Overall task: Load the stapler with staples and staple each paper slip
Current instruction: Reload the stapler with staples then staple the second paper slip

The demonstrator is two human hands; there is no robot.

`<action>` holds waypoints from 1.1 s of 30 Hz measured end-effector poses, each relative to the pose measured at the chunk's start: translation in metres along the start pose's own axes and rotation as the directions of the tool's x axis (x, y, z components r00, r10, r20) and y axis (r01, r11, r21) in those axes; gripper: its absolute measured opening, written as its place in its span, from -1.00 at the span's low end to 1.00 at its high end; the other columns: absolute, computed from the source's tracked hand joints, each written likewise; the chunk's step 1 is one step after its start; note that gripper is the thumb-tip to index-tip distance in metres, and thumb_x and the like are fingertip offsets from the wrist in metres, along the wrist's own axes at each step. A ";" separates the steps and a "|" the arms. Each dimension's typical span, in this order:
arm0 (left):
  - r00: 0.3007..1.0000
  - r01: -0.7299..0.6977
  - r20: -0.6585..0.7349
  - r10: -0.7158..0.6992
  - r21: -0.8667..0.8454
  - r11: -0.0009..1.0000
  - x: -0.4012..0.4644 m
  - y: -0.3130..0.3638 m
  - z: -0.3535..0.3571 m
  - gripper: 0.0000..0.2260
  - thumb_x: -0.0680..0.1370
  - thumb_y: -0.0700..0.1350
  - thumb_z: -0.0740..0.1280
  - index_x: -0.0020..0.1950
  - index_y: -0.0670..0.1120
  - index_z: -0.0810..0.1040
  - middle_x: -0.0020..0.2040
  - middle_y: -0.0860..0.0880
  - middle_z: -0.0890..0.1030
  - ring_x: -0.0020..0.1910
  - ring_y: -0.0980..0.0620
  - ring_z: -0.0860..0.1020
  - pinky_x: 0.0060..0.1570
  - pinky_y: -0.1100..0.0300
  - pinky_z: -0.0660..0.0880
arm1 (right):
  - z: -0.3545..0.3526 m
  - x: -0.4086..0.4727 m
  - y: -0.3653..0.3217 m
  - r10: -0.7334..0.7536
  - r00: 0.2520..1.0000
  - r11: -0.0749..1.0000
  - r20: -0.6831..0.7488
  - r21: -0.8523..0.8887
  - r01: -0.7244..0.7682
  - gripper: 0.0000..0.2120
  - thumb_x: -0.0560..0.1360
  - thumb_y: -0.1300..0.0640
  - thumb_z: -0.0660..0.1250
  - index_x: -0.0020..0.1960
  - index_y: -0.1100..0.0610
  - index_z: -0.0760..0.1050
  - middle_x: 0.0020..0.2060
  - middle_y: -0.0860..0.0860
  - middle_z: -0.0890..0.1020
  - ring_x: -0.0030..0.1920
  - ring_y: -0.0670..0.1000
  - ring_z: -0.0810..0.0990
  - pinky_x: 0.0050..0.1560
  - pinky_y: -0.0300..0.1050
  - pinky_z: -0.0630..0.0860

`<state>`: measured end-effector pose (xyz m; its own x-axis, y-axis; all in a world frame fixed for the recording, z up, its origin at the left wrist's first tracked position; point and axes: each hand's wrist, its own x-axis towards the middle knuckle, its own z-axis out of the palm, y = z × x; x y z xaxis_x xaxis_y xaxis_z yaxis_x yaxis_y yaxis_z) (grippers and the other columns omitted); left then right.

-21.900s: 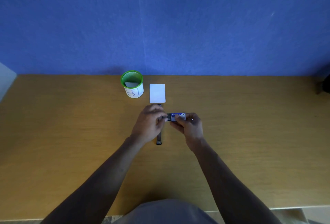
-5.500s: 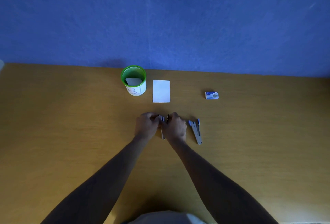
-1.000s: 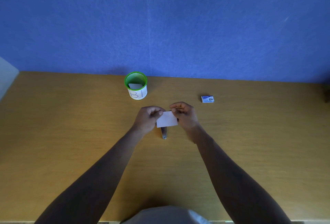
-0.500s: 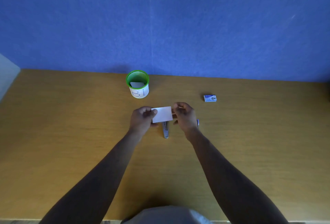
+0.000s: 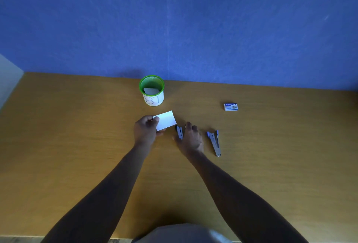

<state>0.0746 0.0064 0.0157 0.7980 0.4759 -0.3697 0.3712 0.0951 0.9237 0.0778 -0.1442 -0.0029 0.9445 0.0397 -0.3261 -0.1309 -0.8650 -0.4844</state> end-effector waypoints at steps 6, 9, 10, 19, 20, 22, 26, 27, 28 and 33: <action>1.000 -0.004 0.018 0.005 -0.046 0.999 0.001 0.001 0.003 -0.91 0.56 -0.19 0.35 0.00 -0.21 0.53 -0.12 -0.17 0.62 -0.35 -0.08 0.68 -0.39 0.16 0.62 | -0.011 0.008 0.007 0.105 0.994 0.982 -0.043 0.163 -0.096 -0.63 0.45 0.04 0.39 0.20 0.18 0.49 0.00 0.14 0.67 0.05 0.21 0.62 -0.11 -0.10 0.43; 0.999 -0.019 0.028 0.021 -0.057 0.998 -0.001 0.001 0.006 -0.93 0.57 -0.20 0.34 -0.01 -0.20 0.52 -0.21 -0.08 0.57 -0.39 -0.02 0.67 -0.41 0.19 0.61 | -0.015 0.003 0.015 0.164 0.986 0.924 -0.016 0.351 -0.148 -0.63 0.41 0.01 0.44 0.17 0.11 0.56 -0.07 0.05 0.71 0.00 0.12 0.65 -0.09 -0.09 0.50; 0.999 -0.026 0.031 0.028 -0.056 0.998 -0.002 0.001 0.007 -0.92 0.57 -0.20 0.34 -0.01 -0.20 0.52 -0.23 -0.06 0.55 -0.40 -0.01 0.67 -0.42 0.20 0.60 | -0.016 0.000 0.017 0.182 0.983 0.878 0.005 0.450 -0.165 -0.71 0.40 0.02 0.45 0.09 0.09 0.61 -0.14 0.00 0.71 -0.06 0.09 0.65 -0.13 -0.10 0.52; 0.996 -0.086 0.023 0.086 0.012 0.996 -0.004 0.000 0.011 -0.94 0.55 -0.19 0.37 -0.13 -0.10 0.56 -0.36 -0.02 0.47 -0.31 0.01 0.49 -0.32 0.08 0.63 | -0.035 -0.018 0.015 -0.084 0.948 0.333 0.308 0.905 -0.264 -0.90 0.56 0.28 0.33 0.02 0.30 0.58 -0.22 0.15 0.51 -0.15 0.14 0.58 -0.18 -0.01 0.58; 0.996 -0.090 0.025 0.090 0.011 0.996 -0.004 0.000 0.012 -0.93 0.54 -0.18 0.37 -0.14 -0.10 0.56 -0.36 -0.01 0.47 -0.30 0.01 0.48 -0.30 0.05 0.64 | -0.036 -0.020 0.014 -0.095 0.947 0.339 0.306 0.905 -0.258 -0.91 0.57 0.26 0.33 0.00 0.28 0.58 -0.21 0.17 0.50 -0.15 0.14 0.57 -0.19 -0.02 0.58; 0.993 -0.109 0.039 0.109 0.016 0.994 -0.006 0.000 0.013 -0.93 0.54 -0.18 0.38 -0.14 -0.12 0.57 -0.37 0.01 0.47 -0.29 0.01 0.47 -0.27 0.03 0.64 | -0.036 -0.022 0.012 -0.099 0.950 0.355 0.297 0.902 -0.245 -0.90 0.58 0.20 0.34 -0.04 0.24 0.59 -0.21 0.16 0.49 -0.16 0.12 0.56 -0.15 -0.02 0.59; 0.984 -0.167 0.074 0.160 0.100 0.981 -0.009 0.001 0.013 -0.92 0.53 -0.15 0.39 -0.13 -0.14 0.58 -0.35 0.02 0.52 -0.30 0.02 0.47 -0.18 -0.05 0.57 | -0.036 -0.023 0.011 -0.124 0.944 0.327 0.307 0.910 -0.254 -0.87 0.59 0.19 0.33 0.00 0.25 0.59 -0.28 0.08 0.49 -0.21 0.05 0.58 -0.06 0.03 0.60; 0.984 -0.166 0.081 0.158 0.096 0.981 -0.011 0.001 0.014 -0.91 0.53 -0.15 0.39 -0.14 -0.13 0.57 -0.35 0.01 0.52 -0.30 0.01 0.48 -0.20 -0.06 0.58 | -0.036 -0.024 0.011 -0.135 0.940 0.315 0.315 0.913 -0.261 -0.88 0.59 0.20 0.33 -0.02 0.26 0.59 -0.30 0.07 0.51 -0.22 0.04 0.59 -0.06 0.03 0.60; 0.985 -0.158 0.088 0.151 0.084 0.984 -0.012 0.001 0.014 -0.91 0.53 -0.15 0.39 -0.16 -0.12 0.57 -0.34 0.00 0.52 -0.29 0.00 0.49 -0.24 -0.06 0.60 | -0.036 -0.024 0.011 -0.143 0.936 0.307 0.321 0.914 -0.266 -0.87 0.59 0.20 0.33 -0.04 0.26 0.59 -0.31 0.06 0.53 -0.23 0.04 0.59 -0.07 0.03 0.59; 0.986 -0.070 0.153 0.065 0.026 0.997 -0.019 0.003 0.019 -0.90 0.52 -0.15 0.41 -0.20 -0.08 0.58 -0.26 -0.08 0.57 -0.25 -0.03 0.56 -0.38 0.14 0.60 | -0.034 -0.026 0.008 -0.160 0.931 0.245 0.329 0.927 -0.285 -0.82 0.58 0.21 0.33 0.05 0.34 0.59 -0.21 0.16 0.62 -0.22 0.08 0.60 -0.17 -0.04 0.56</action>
<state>0.0698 -0.0190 0.0238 0.8839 0.3412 -0.3199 0.3267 0.0392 0.9443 0.0627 -0.1687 0.0291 0.8011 0.3396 -0.4929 -0.5805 0.2403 -0.7780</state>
